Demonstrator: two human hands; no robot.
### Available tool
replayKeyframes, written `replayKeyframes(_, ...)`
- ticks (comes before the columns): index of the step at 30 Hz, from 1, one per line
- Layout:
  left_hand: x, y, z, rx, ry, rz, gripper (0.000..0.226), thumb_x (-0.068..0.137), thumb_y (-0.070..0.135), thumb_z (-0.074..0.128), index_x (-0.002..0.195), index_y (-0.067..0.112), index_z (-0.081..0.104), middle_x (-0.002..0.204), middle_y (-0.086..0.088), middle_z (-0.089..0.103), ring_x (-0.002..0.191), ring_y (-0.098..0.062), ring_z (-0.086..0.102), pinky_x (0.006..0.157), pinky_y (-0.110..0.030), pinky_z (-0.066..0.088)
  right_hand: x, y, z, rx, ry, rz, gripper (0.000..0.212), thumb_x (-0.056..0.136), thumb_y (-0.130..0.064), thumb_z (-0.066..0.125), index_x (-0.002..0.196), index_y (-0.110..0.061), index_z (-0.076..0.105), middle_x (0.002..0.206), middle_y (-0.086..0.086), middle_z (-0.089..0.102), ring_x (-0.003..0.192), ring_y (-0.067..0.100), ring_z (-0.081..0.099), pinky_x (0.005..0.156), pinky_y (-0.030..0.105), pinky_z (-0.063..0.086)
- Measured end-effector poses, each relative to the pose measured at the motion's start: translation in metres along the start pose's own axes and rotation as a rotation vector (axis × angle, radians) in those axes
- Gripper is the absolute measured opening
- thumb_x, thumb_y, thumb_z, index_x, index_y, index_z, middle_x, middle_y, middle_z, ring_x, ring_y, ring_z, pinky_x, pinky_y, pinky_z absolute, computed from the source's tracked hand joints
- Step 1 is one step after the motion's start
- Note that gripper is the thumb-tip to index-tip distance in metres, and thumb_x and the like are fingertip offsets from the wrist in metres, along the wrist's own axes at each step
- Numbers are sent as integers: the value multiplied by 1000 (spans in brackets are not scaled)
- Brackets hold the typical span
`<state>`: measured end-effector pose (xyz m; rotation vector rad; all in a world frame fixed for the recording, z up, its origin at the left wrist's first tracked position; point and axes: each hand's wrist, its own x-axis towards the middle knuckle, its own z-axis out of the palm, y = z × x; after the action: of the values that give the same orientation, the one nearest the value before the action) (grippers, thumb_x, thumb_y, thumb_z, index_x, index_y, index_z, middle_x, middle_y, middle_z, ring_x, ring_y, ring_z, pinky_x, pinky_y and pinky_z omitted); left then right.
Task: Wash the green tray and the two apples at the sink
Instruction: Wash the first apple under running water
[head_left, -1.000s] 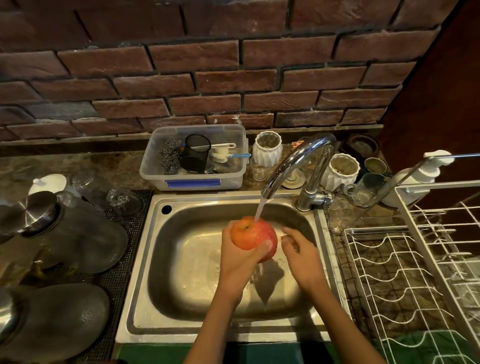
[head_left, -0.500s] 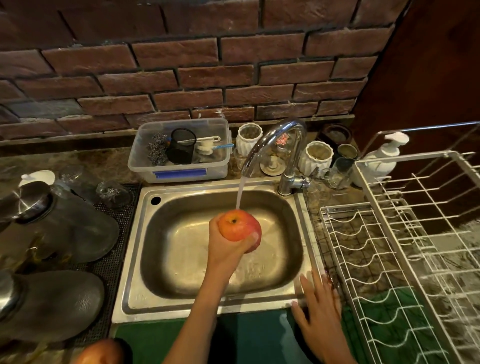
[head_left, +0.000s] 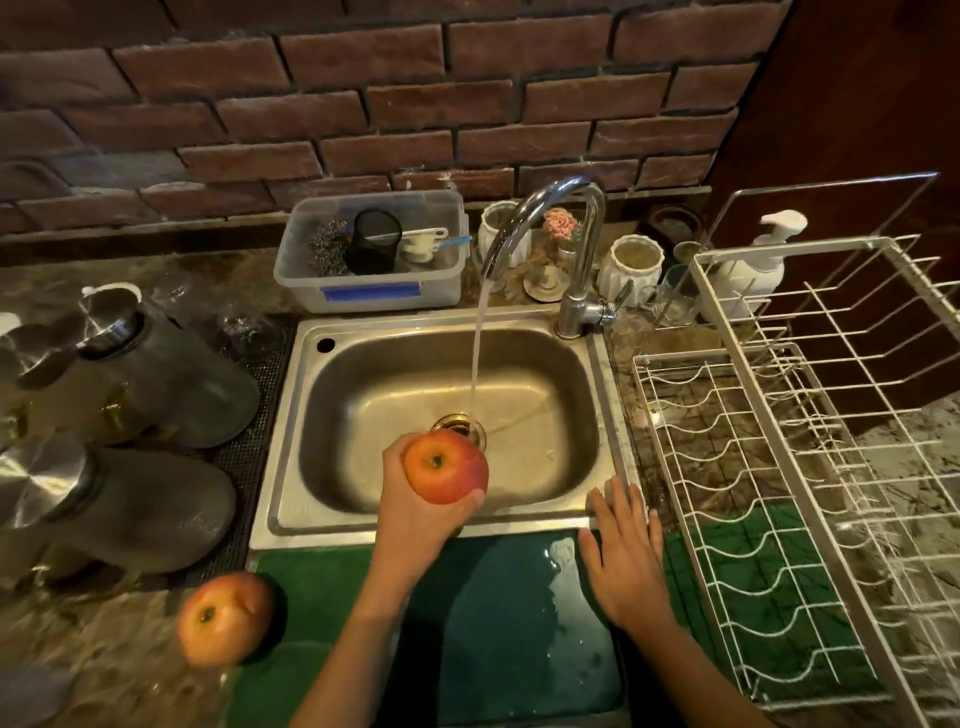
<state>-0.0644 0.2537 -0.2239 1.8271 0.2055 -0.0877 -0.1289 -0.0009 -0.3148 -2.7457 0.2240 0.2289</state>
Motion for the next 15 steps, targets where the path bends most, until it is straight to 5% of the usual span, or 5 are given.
replayKeyframes(10,-86,-57,-34,210,109,-122,95,42,45,94,117,57,38,115,18,56,103,-2,60,79,-14,48,1,-3,-1,-5,-27,18,58,100,-46,21,154,-26,25,167,0,4,153,19,-5,123,49,-3)
replayKeyframes(15,-107,-72,-44,301,112,-120,96,44,49,90,121,58,34,116,35,49,111,13,50,74,-4,45,-1,-4,-3,19,-13,11,57,101,-45,25,154,-26,21,166,-1,2,153,17,-6,122,47,-5)
